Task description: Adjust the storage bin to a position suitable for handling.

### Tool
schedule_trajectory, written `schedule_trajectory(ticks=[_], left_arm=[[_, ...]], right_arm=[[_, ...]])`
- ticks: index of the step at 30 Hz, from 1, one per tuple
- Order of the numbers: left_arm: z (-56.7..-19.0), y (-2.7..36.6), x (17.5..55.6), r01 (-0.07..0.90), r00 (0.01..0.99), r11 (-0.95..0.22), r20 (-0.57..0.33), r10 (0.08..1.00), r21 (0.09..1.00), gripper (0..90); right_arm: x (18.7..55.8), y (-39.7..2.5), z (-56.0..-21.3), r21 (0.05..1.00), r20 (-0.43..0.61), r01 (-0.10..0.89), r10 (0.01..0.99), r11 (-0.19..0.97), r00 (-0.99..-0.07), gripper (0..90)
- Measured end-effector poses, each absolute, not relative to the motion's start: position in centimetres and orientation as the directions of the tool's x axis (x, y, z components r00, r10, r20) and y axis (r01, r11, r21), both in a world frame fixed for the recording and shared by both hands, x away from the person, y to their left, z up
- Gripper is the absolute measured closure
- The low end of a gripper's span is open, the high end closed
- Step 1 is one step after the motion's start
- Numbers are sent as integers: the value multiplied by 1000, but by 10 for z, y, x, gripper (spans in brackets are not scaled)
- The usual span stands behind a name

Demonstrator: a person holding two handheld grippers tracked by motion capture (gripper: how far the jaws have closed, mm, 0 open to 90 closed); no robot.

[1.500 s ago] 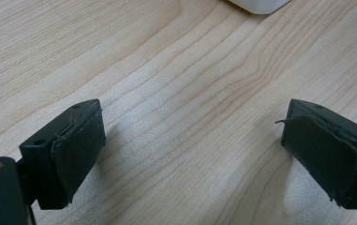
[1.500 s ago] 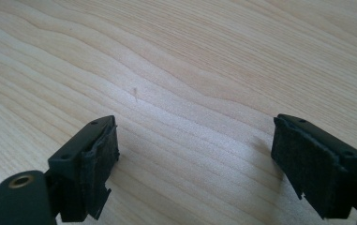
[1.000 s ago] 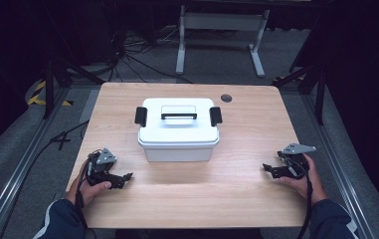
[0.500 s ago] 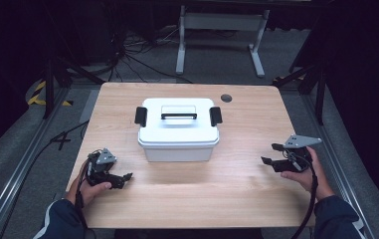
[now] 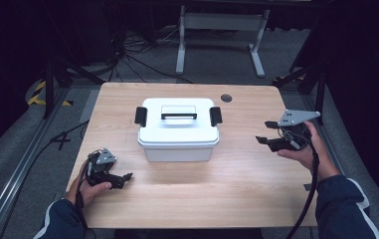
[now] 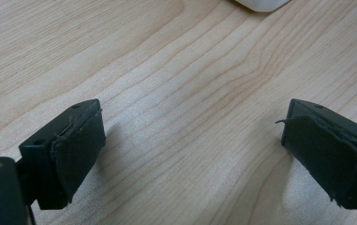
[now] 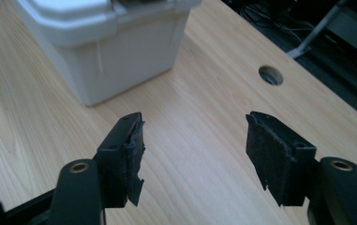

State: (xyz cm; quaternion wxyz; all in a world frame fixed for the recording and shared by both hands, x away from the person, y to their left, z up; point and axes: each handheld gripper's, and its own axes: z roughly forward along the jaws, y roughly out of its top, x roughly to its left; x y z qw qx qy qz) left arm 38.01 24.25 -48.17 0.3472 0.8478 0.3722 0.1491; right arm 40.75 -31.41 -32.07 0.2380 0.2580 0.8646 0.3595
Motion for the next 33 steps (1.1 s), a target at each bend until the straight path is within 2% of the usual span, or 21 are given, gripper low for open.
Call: schedule_trajectory(ticks=[15,20,33], left_arm=[[-482,243,380,527,679,-482,-6,734,700,67],[-482,243,381,522,679,-485,1,734,702,65],[-482,243,381,522,680,-486,1,733,701,65]], right_arm=[[427,-257,-273,718,-284,172,510,674,-812,401],[432,-232,-256,713,-321,110,462,693,-827,399],[447,-171,-264,657,-323,62,355,752,-877,411]])
